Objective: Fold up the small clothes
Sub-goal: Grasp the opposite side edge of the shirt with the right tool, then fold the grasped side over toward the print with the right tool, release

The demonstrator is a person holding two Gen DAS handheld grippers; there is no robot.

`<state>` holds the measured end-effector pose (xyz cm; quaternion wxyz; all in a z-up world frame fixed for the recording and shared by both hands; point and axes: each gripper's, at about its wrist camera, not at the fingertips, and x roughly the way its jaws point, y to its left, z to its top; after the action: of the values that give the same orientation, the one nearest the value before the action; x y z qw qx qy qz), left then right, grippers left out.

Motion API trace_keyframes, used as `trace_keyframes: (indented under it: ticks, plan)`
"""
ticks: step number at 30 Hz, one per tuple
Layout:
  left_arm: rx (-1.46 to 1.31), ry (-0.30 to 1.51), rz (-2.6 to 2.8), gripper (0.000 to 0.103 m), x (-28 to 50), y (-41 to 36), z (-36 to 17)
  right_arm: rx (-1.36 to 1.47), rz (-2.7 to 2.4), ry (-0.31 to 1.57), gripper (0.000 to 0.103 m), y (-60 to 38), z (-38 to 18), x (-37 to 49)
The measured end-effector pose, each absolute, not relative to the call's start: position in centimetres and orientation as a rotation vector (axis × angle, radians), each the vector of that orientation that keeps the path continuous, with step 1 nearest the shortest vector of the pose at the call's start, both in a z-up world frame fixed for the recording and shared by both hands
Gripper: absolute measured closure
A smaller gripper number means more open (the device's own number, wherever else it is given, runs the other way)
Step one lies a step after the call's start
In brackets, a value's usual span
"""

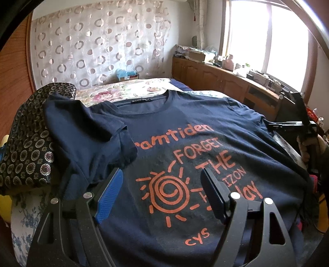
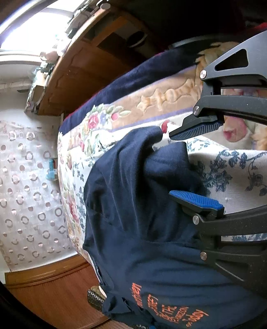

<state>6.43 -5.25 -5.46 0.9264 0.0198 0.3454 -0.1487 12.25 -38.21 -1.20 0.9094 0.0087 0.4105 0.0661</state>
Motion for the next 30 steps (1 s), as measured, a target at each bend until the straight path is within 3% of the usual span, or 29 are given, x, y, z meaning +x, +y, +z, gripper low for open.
trace_keyframes:
  ticks: [6, 13, 25, 30]
  plan:
    - [0.035, 0.72, -0.298, 0.024, 6.7, -5.1, -5.6, -0.001, 0.158, 0.837, 0.067, -38.3, -1.3, 11.9]
    - [0.038, 0.737, -0.288, 0.024, 7.0, -5.1, -5.9, -0.106, 0.138, 0.83, 0.093, -37.4, -1.1, 12.1]
    - [0.037, 0.729, -0.282, 0.024, 6.9, -4.9, -5.8, -0.145, 0.275, 0.624, 0.096, -32.8, 3.7, 10.2]
    - [0.032, 0.725, -0.279, 0.024, 6.8, -4.8, -5.8, -0.182, 0.404, 0.655, 0.095, -29.3, 2.1, 8.7]
